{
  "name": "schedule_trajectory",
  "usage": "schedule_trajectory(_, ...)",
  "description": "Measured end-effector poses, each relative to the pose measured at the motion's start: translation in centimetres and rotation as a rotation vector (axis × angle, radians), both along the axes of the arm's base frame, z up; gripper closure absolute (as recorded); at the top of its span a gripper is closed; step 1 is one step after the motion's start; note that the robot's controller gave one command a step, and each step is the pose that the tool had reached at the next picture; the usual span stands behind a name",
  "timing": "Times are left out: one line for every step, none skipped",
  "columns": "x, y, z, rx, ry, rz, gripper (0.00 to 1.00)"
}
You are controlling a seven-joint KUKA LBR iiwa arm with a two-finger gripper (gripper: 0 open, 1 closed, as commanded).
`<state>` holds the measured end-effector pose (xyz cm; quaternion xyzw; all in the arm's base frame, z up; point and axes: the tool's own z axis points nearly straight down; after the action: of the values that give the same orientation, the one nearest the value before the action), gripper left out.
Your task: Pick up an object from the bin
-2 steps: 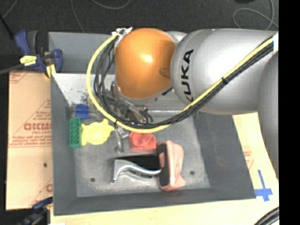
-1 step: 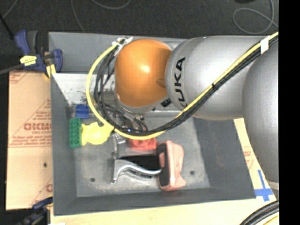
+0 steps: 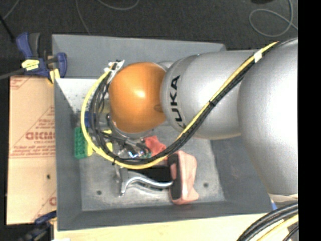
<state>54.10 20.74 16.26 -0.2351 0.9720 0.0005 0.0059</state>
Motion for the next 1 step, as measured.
schedule_trajectory(-3.56,-1.69,1.02,0.000,0.010,-0.041,0.00)
